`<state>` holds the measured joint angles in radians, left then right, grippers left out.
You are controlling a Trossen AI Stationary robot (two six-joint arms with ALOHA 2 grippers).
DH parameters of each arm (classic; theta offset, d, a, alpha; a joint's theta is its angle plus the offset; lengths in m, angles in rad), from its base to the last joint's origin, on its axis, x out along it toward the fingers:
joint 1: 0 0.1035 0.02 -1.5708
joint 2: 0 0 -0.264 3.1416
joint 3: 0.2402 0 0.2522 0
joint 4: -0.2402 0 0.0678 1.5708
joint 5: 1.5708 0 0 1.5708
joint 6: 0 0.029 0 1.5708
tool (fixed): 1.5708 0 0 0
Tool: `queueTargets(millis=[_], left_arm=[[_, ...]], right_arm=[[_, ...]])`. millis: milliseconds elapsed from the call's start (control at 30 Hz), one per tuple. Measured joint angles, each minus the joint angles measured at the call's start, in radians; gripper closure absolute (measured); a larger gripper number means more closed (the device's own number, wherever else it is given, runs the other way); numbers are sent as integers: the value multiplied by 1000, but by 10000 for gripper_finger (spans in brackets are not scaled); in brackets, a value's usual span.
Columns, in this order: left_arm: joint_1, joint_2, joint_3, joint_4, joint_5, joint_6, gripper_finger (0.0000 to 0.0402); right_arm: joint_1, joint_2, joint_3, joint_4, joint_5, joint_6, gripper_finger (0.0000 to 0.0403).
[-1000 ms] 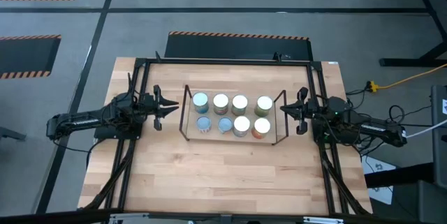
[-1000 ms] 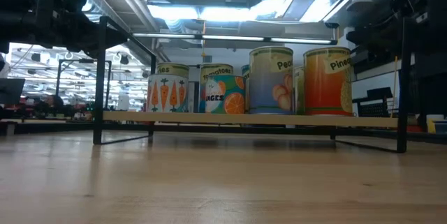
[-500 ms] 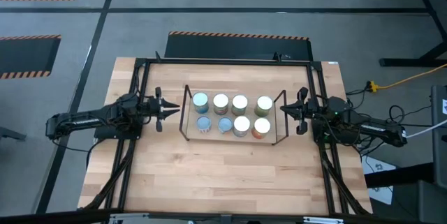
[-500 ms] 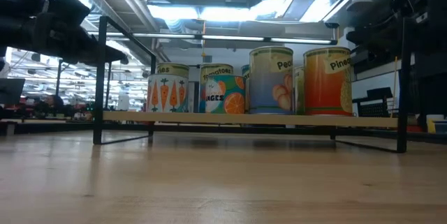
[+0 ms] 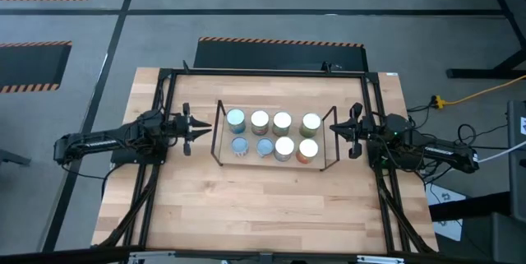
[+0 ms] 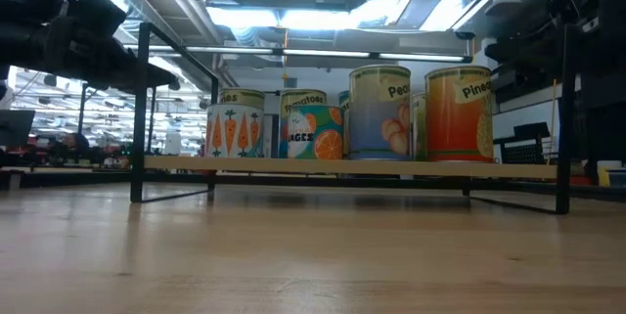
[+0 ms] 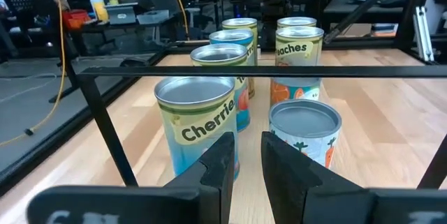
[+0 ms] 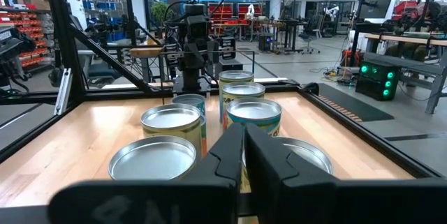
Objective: Pick and place cans onto a shelf
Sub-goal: Return to Home Position
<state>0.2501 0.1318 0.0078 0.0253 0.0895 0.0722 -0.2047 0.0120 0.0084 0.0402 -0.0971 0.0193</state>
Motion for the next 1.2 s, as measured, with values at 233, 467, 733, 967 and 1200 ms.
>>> queueTargets(millis=[233, 467, 733, 967, 1200], left_arm=[[0, 0, 0, -1, -2, -10, 335], [0, 0, 0, -1, -2, -10, 335], [0, 0, 0, -2, -3, -9, 335], [0, 0, 0, -2, -3, -9, 335], [0, 0, 0, -2, -3, -9, 335]], right_arm=[[0, 0, 0, 0, 0, 0, 379], [0, 0, 0, 0, 0, 2, 379], [0, 0, 0, 0, 0, 0, 379], [0, 0, 0, 0, 0, 1, 379], [0, 0, 0, 0, 0, 0, 379]])
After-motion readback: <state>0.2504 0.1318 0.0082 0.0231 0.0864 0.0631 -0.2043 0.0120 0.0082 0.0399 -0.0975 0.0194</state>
